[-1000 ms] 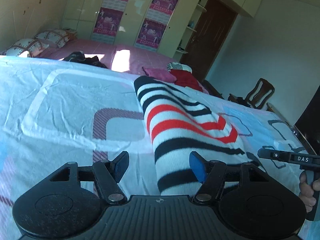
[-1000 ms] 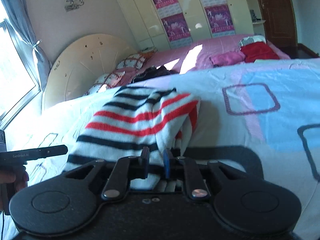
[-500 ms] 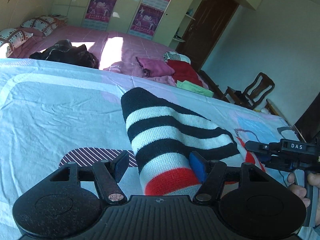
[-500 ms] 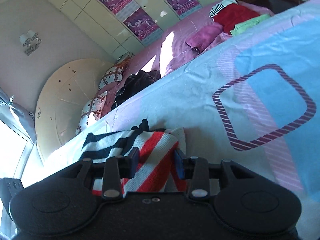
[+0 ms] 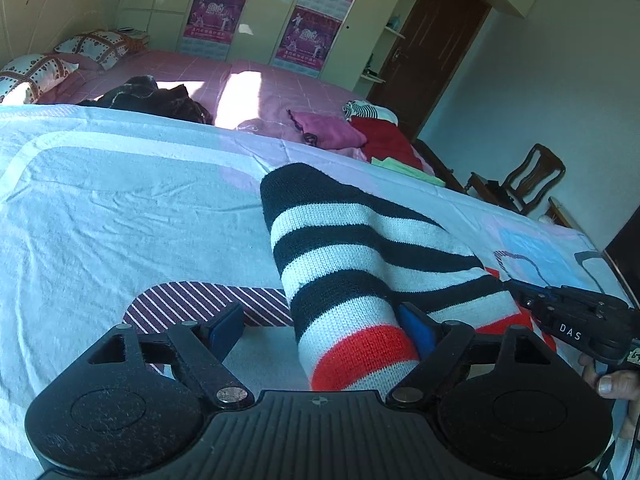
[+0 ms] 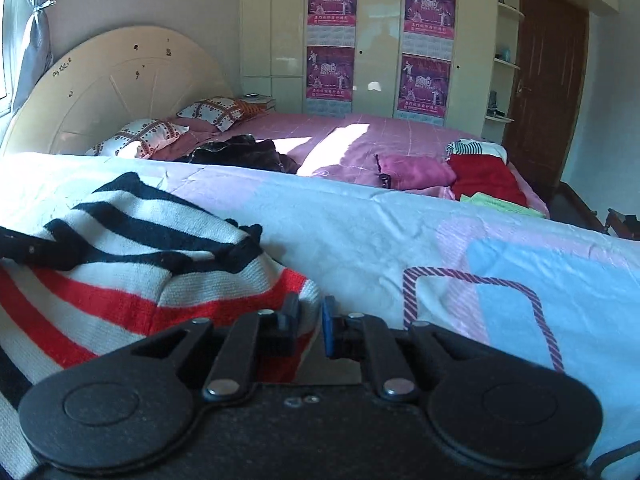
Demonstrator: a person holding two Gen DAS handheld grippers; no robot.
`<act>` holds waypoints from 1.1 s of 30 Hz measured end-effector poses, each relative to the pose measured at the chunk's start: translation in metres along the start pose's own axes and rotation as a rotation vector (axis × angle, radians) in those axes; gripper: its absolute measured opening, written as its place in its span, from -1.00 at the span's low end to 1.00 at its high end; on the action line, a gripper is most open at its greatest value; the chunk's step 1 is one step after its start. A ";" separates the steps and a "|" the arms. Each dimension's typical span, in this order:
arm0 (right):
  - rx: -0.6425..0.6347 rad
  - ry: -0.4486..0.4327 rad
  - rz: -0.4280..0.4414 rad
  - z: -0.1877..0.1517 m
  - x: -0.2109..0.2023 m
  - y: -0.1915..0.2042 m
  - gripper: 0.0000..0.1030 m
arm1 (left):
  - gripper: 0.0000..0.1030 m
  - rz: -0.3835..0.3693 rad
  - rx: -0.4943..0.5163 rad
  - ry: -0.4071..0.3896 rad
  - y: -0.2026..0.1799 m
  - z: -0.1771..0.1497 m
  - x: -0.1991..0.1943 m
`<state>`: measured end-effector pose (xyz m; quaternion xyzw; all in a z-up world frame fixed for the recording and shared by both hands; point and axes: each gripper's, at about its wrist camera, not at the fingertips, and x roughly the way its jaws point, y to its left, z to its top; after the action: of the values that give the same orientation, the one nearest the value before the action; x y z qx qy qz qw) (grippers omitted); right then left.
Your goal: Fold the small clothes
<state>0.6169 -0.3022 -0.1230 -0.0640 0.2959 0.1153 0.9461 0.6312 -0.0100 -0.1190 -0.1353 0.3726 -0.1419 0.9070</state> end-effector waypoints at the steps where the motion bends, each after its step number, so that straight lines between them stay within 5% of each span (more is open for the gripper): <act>1: 0.015 -0.022 -0.017 0.003 -0.006 -0.002 -0.59 | 0.59 0.009 0.016 -0.010 -0.002 0.001 -0.005; 4: 0.082 -0.057 0.016 0.013 -0.024 -0.016 -0.81 | 0.25 0.000 0.062 -0.100 -0.013 0.010 -0.029; 7: 0.094 -0.043 0.091 0.021 -0.024 -0.014 -0.82 | 0.25 -0.059 0.131 -0.148 -0.033 0.023 -0.036; 13: 0.076 0.067 0.105 0.018 0.006 0.003 -0.72 | 0.25 -0.004 0.295 -0.023 -0.063 0.031 0.007; 20: 0.097 0.067 0.090 0.009 0.012 0.005 -0.72 | 0.25 0.052 0.358 0.031 -0.072 0.033 0.013; 29: 0.061 0.093 0.039 0.014 0.009 0.015 -0.73 | 0.25 0.077 0.370 0.039 -0.076 0.034 0.010; 33: 0.053 0.043 0.067 0.017 -0.027 0.023 -0.59 | 0.26 0.041 0.308 0.007 -0.073 0.030 -0.023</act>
<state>0.5992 -0.2818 -0.0945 -0.0316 0.3211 0.1376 0.9365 0.6259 -0.0653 -0.0578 0.0134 0.3523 -0.1795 0.9184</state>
